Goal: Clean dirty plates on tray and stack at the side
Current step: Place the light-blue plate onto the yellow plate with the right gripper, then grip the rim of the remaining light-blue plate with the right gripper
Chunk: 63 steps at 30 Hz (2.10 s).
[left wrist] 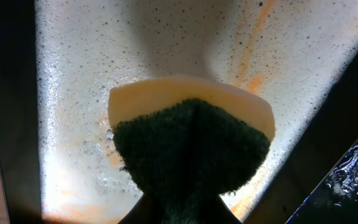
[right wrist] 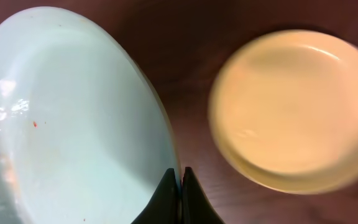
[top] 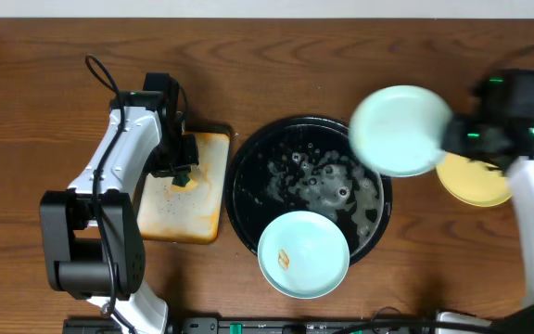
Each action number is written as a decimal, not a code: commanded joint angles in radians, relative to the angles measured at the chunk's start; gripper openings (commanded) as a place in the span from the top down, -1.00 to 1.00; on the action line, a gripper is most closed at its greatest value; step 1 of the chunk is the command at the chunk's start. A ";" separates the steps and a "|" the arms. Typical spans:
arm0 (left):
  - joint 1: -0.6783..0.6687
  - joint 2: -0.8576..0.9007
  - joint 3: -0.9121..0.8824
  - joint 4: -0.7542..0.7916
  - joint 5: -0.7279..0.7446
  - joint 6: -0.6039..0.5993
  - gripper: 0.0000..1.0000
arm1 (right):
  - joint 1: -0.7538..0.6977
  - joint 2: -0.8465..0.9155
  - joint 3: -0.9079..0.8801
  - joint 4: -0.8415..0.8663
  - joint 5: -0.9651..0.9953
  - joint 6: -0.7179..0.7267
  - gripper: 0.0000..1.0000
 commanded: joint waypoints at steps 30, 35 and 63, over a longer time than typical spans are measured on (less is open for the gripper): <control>-0.002 0.002 -0.005 -0.023 0.010 0.009 0.73 | -0.335 0.119 0.000 0.011 -0.420 -0.066 0.05; -0.002 -0.029 -0.001 -0.043 0.010 0.008 0.75 | -0.104 -0.005 0.000 -0.069 -0.413 -0.160 -0.01; -0.002 -0.198 -0.001 -0.050 -0.021 0.010 0.58 | 0.730 0.063 -0.487 -0.005 -0.231 0.170 0.30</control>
